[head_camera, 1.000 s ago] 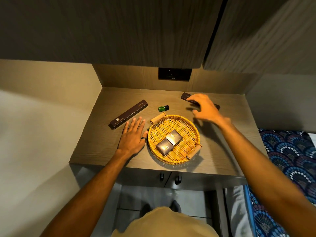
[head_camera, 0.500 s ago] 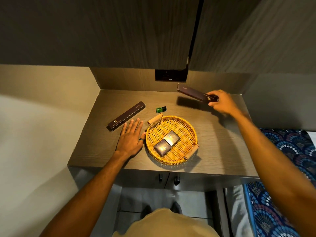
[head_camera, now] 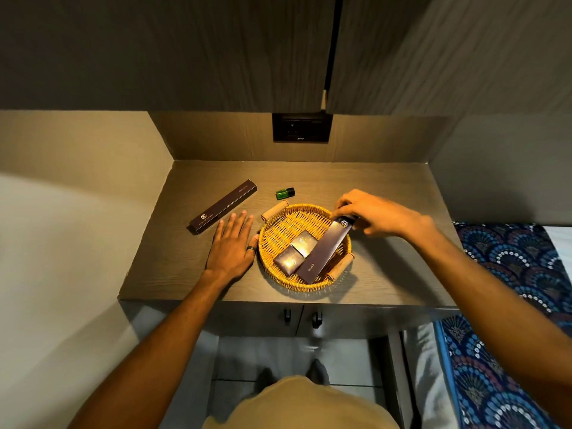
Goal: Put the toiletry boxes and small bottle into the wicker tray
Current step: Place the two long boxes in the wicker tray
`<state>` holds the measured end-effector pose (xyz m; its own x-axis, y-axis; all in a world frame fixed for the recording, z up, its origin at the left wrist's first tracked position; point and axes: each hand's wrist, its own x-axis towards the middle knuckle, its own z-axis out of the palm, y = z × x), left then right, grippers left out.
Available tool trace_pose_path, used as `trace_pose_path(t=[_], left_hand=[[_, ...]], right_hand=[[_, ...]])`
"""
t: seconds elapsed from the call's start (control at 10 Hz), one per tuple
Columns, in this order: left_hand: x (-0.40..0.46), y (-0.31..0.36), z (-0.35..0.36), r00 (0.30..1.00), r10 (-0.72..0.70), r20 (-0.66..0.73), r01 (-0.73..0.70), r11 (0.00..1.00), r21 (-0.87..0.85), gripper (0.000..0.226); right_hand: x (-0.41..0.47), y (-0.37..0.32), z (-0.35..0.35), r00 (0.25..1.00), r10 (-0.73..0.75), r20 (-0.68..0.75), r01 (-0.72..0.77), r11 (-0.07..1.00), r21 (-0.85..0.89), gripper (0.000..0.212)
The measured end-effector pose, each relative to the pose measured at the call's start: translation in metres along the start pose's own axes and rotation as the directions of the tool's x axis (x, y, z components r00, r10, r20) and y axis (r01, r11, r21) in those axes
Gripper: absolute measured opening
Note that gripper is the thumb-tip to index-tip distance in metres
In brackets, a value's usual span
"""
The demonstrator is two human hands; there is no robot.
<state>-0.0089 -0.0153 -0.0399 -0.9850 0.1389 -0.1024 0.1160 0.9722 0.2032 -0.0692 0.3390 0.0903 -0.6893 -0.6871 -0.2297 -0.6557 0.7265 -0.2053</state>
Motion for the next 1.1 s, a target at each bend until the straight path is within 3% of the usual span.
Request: trace_pose_path(t=[0.2, 0.5, 0.6, 0.7, 0.9, 1.1], left_hand=[[0.001, -0.001, 0.001, 1.000, 0.001, -0.006, -0.001, 1.000, -0.010, 0.063], [0.002, -0.002, 0.003, 1.000, 0.008, -0.014, -0.008, 1.000, -0.003, 0.063], [0.002, -0.003, 0.002, 1.000, 0.006, -0.009, -0.006, 1.000, -0.009, 0.063], [0.001, -0.002, -0.001, 1.000, 0.008, -0.003, -0.008, 1.000, -0.010, 0.063], [-0.003, 0.000, -0.004, 1.000, 0.015, 0.011, -0.014, 1.000, -0.016, 0.063], [-0.003, -0.001, -0.005, 1.000, 0.011, 0.011, -0.010, 0.999, -0.035, 0.063]], right_hand=[[-0.002, 0.002, 0.012, 0.999, 0.025, 0.033, -0.024, 0.999, -0.043, 0.064], [-0.008, 0.013, 0.001, 0.993, 0.063, 0.100, -0.072, 0.993, 0.097, 0.077], [0.010, 0.011, -0.016, 0.999, 0.033, -0.007, -0.031, 0.983, 0.179, 0.080], [0.069, -0.020, -0.029, 0.983, 0.013, -0.182, 0.039, 0.960, 0.277, 0.067], [0.180, -0.083, -0.021, 0.998, 0.002, -0.066, 0.013, 0.976, 0.218, 0.061], [0.227, -0.105, -0.006, 0.995, 0.092, 0.046, -0.096, 0.992, 0.082, 0.057]])
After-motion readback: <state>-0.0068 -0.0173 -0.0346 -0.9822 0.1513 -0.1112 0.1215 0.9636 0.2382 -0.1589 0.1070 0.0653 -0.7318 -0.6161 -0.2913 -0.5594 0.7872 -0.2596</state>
